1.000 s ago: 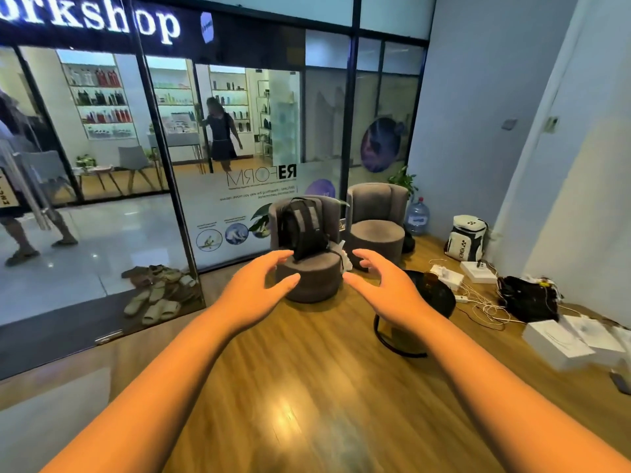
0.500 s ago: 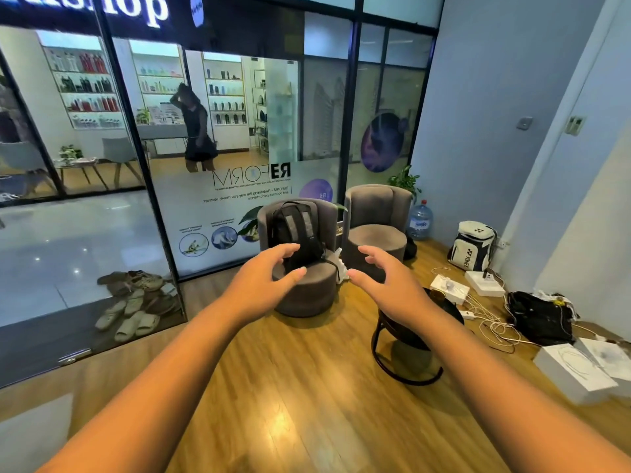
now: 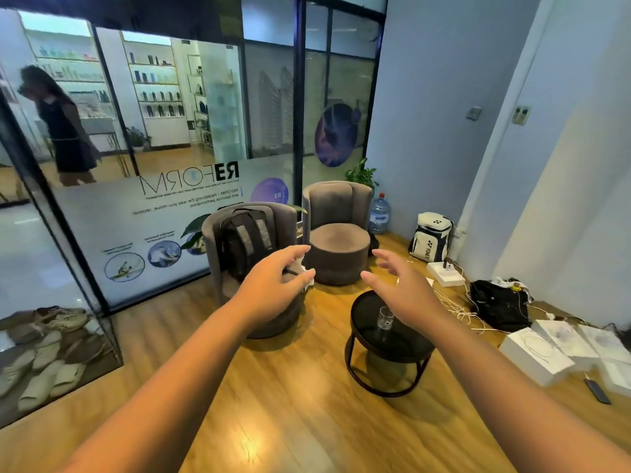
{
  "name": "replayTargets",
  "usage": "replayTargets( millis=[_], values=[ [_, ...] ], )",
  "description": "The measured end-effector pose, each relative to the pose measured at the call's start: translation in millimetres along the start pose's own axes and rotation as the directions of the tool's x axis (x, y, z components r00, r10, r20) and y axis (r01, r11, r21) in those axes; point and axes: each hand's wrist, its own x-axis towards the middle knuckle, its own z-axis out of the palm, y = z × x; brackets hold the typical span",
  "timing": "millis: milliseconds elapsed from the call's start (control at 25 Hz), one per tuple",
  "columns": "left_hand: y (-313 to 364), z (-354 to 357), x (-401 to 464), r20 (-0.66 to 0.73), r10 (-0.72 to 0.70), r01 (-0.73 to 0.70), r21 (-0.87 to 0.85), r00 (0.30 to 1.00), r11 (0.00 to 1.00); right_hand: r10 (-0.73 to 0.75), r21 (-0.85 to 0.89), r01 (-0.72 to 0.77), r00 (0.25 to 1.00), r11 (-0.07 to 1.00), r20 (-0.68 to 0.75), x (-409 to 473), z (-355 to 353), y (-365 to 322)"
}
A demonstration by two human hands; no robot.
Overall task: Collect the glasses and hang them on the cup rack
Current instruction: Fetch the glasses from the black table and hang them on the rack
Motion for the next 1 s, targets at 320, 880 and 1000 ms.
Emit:
replayTargets(
  millis=[320,880,1000],
  values=[
    [-71,9,164,0.18,0.12,-0.118,-0.021,0.976,0.993,0.136,-0.038,-0.142,0.981,0.989,-0.137,117,20,21],
    [-116,126,383,0.345,0.231,-0.217,-0.08,0.91,0.973,0.267,-0.032,-0.285,0.927,0.958,-0.263,285,1,150],
    [-115,158,436,0.351,0.217,-0.202,-0.078,0.911,0.976,0.278,-0.042,-0.295,0.932,0.955,-0.231,339,-22,182]
  ],
)
